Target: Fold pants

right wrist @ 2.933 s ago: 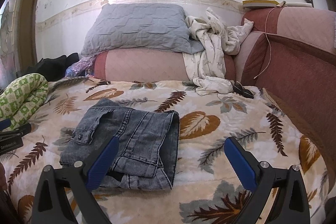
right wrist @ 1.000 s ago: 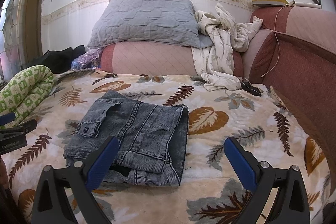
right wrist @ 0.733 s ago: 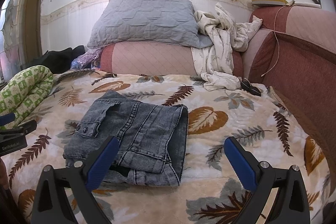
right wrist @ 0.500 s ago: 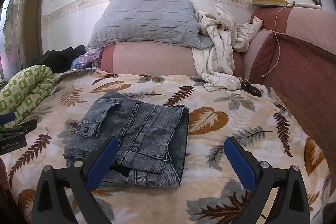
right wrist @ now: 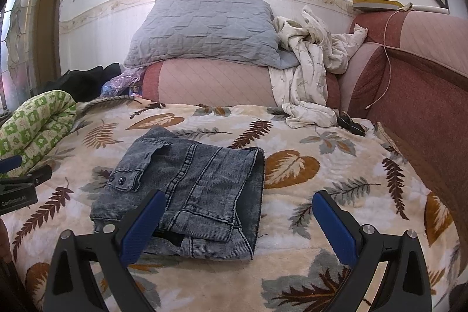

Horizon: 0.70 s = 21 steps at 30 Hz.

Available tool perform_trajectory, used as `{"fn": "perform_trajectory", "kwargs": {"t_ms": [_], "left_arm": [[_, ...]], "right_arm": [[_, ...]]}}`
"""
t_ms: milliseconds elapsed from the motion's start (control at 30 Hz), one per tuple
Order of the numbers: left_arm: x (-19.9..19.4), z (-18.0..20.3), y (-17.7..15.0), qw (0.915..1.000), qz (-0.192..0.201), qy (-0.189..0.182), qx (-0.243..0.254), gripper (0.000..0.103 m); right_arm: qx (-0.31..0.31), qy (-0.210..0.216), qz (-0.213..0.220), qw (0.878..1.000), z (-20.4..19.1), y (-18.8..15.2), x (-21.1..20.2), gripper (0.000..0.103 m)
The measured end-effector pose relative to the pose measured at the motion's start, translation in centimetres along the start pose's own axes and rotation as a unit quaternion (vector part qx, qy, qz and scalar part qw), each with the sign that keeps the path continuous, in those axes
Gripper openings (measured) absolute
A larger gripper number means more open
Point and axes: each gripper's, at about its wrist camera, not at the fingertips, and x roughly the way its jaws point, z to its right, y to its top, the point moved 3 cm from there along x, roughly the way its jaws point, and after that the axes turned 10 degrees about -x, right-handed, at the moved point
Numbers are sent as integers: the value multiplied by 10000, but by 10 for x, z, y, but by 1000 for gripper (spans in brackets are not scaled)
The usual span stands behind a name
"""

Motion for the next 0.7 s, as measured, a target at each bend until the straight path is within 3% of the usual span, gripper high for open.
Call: {"fn": "perform_trajectory", "kwargs": {"t_ms": [700], "left_arm": [[0,0,0,10000,2,-16,17,92]], "right_arm": [[-24,63,-2,10000,-2,1,0,102]]}}
